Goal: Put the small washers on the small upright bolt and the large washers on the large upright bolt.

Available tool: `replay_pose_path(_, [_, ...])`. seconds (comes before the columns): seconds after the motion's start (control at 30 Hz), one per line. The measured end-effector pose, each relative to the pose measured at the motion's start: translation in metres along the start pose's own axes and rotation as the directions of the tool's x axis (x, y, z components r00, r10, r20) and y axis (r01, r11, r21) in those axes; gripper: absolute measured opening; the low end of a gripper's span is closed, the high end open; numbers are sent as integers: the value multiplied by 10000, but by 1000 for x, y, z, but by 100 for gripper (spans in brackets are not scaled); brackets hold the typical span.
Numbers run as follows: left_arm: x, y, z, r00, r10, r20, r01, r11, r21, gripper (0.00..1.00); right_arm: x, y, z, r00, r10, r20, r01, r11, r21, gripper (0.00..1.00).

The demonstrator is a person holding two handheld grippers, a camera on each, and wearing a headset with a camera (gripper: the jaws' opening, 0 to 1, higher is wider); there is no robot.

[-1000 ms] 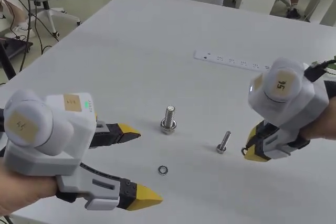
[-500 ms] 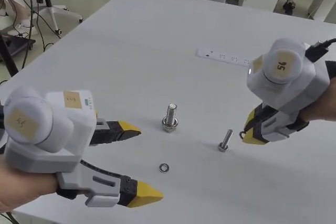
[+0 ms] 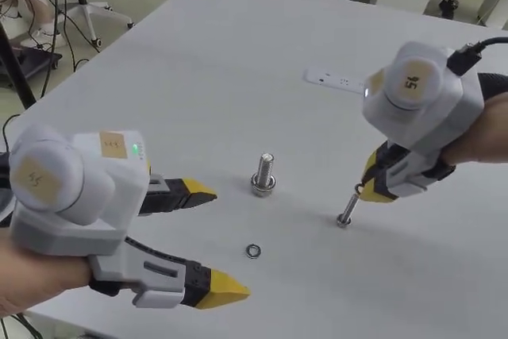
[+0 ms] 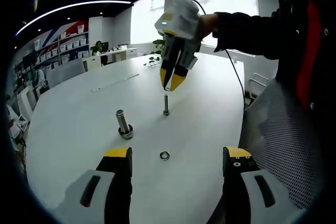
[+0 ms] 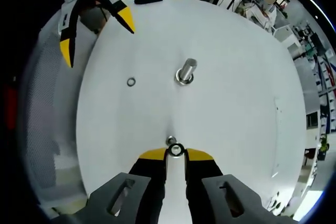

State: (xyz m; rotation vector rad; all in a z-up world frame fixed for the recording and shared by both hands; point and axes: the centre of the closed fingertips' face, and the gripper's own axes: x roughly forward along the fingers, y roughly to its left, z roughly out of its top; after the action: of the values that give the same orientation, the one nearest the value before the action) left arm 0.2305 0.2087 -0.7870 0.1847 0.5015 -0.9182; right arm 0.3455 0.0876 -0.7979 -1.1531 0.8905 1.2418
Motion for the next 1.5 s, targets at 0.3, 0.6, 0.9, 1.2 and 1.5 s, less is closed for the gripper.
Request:
replay_pose_path(0.3, [0,0,0,10000,28,15,-27,10000,-68,70,9,0,-1,9996,151,-224,-154,9998,-129,14])
replay_pose_path(0.6, [0,1,-1,10000,33,30,-33,9999,-118,70,14,0,-4,9991,278,-328,-282,9995,-139,14])
replay_pose_path(0.9, [1,2,-3,10000,45,29,-45,9999,-155,70,19,2,-6,9984,386,-406,-391,9992,-116,14])
replay_pose_path(1.2, [0,2,-3,10000,53,17,-53,9998,-206,71,33,4,-9,9971,567,-499,-571,9984,-53,14])
replay_pose_path(1.5, [0,2,-4,10000,62,-42,-63,9997,-245,71,46,8,-11,9954,795,-540,-793,9968,69,14])
